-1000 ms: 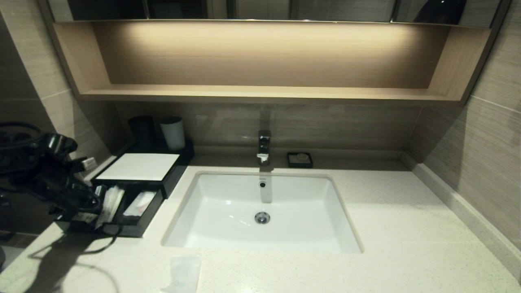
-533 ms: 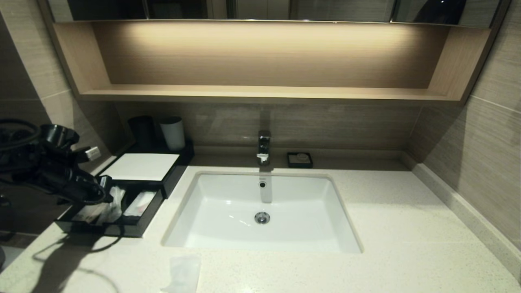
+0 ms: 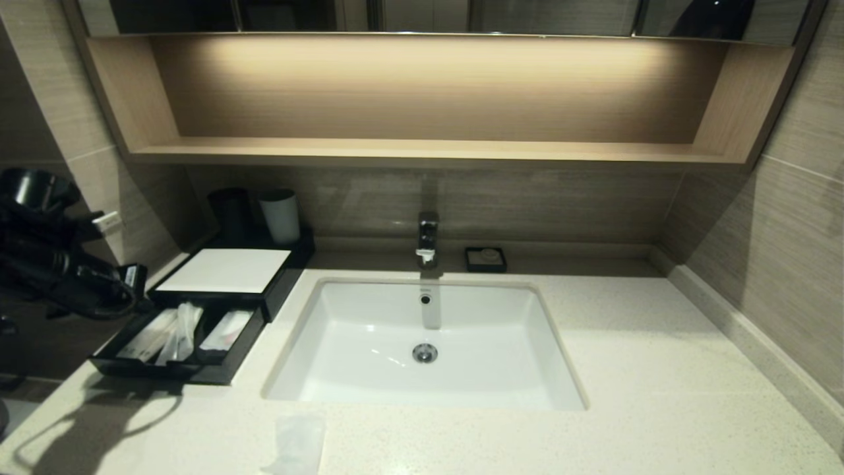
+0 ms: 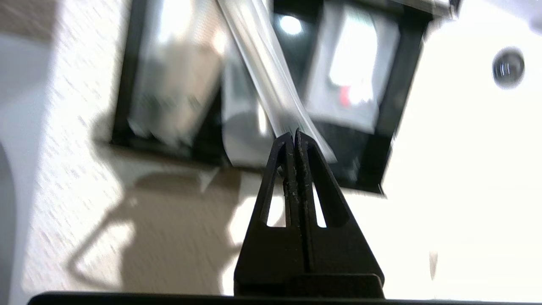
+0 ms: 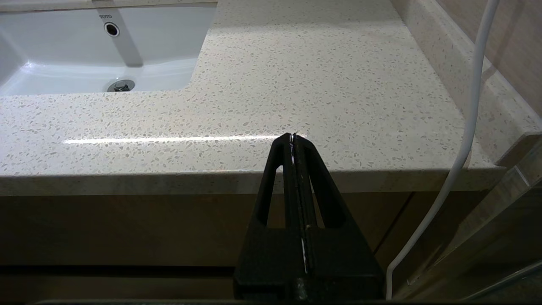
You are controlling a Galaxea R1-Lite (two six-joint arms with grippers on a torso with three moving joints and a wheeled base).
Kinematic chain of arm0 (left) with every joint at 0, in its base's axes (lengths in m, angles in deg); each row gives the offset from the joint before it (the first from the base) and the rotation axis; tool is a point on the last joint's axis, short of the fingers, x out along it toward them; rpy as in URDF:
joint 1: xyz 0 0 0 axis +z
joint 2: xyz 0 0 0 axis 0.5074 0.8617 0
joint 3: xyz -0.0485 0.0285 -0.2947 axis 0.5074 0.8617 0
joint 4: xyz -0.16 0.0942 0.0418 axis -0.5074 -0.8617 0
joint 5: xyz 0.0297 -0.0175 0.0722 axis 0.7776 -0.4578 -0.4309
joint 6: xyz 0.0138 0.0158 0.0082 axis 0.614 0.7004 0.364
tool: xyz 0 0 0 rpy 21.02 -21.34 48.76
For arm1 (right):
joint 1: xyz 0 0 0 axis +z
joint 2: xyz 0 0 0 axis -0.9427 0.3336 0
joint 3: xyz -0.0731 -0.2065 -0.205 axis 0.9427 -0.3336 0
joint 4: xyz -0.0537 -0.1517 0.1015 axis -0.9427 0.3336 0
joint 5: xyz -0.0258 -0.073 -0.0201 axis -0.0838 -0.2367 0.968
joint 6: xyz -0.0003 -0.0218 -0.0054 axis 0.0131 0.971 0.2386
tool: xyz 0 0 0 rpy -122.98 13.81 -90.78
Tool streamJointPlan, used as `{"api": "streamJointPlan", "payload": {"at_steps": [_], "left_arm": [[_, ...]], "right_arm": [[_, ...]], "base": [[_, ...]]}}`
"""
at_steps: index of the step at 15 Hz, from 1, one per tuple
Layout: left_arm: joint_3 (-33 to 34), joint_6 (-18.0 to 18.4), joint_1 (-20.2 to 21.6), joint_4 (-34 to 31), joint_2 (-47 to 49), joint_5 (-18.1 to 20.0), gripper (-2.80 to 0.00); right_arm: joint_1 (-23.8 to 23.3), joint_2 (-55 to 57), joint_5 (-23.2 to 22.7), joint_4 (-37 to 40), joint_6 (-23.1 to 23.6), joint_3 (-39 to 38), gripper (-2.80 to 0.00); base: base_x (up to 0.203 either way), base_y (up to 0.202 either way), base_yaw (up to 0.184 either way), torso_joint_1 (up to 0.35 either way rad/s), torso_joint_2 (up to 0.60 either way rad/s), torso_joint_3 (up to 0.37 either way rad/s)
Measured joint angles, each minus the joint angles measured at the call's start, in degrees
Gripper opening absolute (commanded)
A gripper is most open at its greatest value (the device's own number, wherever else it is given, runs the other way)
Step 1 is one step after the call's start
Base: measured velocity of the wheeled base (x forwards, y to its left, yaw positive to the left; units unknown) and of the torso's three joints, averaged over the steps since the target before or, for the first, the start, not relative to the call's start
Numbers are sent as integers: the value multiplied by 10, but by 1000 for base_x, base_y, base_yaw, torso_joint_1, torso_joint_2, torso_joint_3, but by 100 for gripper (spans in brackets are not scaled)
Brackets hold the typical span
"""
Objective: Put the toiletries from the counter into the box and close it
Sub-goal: Pick up the bathroom toiletry
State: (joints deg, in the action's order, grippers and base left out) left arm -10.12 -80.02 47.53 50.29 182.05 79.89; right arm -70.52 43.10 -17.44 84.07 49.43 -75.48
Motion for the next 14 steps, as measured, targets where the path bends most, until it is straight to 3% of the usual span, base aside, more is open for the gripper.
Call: {"api": "streamJointPlan", "payload": {"at_steps": [5, 8, 12, 13, 14], "left_arm": [[40, -4, -124, -118, -50, 4, -280], [83, -4, -196, -128, -64, 12, -280], [108, -4, -260, -128, -65, 30, -280], [113, -4, -273, -127, -65, 39, -231], [116, -4, -282, -127, -63, 41, 0]], "right_arm": [[0, 0, 0, 0, 0, 0, -280], [0, 0, 0, 0, 0, 0, -280], [0, 0, 0, 0, 0, 0, -280], [0, 0, 0, 0, 0, 0, -280], [0, 0, 0, 0, 0, 0, -280]], "base": [[0, 0, 0, 0, 0, 0], [0, 0, 0, 0, 0, 0], [0, 0, 0, 0, 0, 0], [0, 0, 0, 0, 0, 0], [0, 0, 0, 0, 0, 0]]}}
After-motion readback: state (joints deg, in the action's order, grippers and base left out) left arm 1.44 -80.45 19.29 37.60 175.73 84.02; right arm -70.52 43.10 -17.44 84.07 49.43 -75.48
